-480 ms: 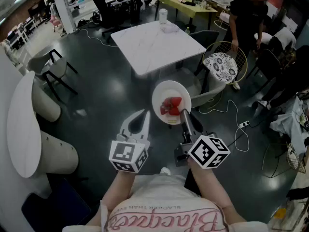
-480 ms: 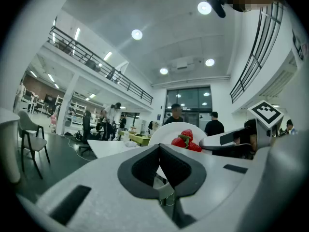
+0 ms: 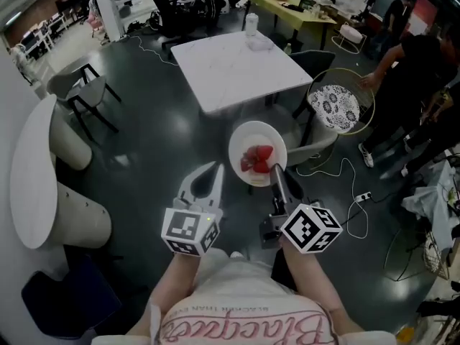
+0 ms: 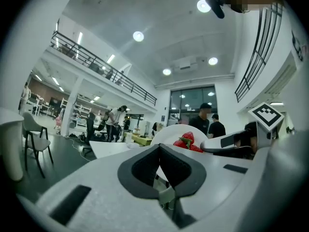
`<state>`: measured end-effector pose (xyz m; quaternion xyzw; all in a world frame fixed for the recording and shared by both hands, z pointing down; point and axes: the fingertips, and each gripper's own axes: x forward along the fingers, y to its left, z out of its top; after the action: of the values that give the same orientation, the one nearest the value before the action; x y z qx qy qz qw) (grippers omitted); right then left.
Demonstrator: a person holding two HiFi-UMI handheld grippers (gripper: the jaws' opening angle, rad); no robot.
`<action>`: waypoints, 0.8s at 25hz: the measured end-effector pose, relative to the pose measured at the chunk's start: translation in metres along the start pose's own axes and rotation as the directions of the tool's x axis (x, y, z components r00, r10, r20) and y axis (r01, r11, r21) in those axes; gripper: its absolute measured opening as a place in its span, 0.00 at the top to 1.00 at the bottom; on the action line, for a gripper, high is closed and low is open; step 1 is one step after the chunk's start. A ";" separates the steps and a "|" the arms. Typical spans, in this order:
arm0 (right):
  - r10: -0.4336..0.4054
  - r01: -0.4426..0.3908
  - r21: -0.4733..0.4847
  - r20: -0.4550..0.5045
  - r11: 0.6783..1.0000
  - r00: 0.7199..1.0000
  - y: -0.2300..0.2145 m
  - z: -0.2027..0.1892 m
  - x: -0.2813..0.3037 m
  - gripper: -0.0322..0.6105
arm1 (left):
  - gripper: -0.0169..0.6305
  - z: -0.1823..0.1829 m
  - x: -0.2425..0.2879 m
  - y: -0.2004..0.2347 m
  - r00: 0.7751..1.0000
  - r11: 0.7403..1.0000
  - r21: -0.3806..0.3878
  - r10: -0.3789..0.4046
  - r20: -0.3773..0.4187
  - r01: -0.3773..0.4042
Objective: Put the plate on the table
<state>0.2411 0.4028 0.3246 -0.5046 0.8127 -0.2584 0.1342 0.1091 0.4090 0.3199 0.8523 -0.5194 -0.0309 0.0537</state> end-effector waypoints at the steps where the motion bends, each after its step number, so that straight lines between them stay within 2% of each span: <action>1: 0.004 -0.004 -0.005 -0.004 1.000 1.000 -0.003 0.001 0.000 0.94 | 0.97 -0.001 0.001 -0.002 1.000 1.000 0.001 0.005 0.000 -0.005; 10: 0.066 -0.066 0.024 0.005 0.998 0.998 -0.016 0.015 0.027 0.94 | 0.97 0.002 0.028 0.014 0.999 0.999 0.008 0.047 0.001 -0.047; 20: 0.049 -0.050 0.042 0.010 0.998 0.999 -0.036 0.017 0.113 0.94 | 0.97 -0.002 0.100 0.074 1.000 1.000 0.002 0.016 -0.007 -0.016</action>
<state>0.2248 0.2843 0.3356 -0.4826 0.8187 -0.2701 0.1547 0.0903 0.2867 0.3316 0.8484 -0.5259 -0.0269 0.0549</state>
